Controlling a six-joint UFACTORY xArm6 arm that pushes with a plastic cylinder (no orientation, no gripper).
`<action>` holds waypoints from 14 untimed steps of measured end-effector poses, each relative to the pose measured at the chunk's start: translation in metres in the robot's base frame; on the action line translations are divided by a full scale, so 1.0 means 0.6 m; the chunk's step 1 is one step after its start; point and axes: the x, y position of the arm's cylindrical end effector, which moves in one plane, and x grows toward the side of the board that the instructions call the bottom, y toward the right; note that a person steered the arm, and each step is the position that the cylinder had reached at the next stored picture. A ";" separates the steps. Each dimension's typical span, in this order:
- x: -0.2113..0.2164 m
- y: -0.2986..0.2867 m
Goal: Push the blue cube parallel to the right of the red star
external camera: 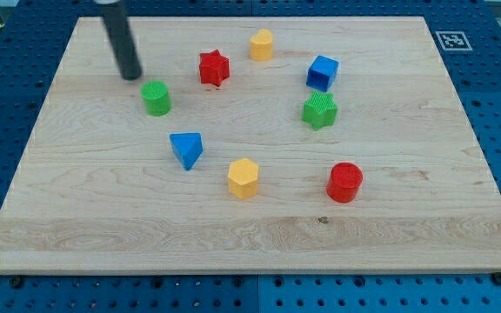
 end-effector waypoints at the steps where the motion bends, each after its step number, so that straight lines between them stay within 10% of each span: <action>1: 0.049 -0.060; 14: 0.207 0.313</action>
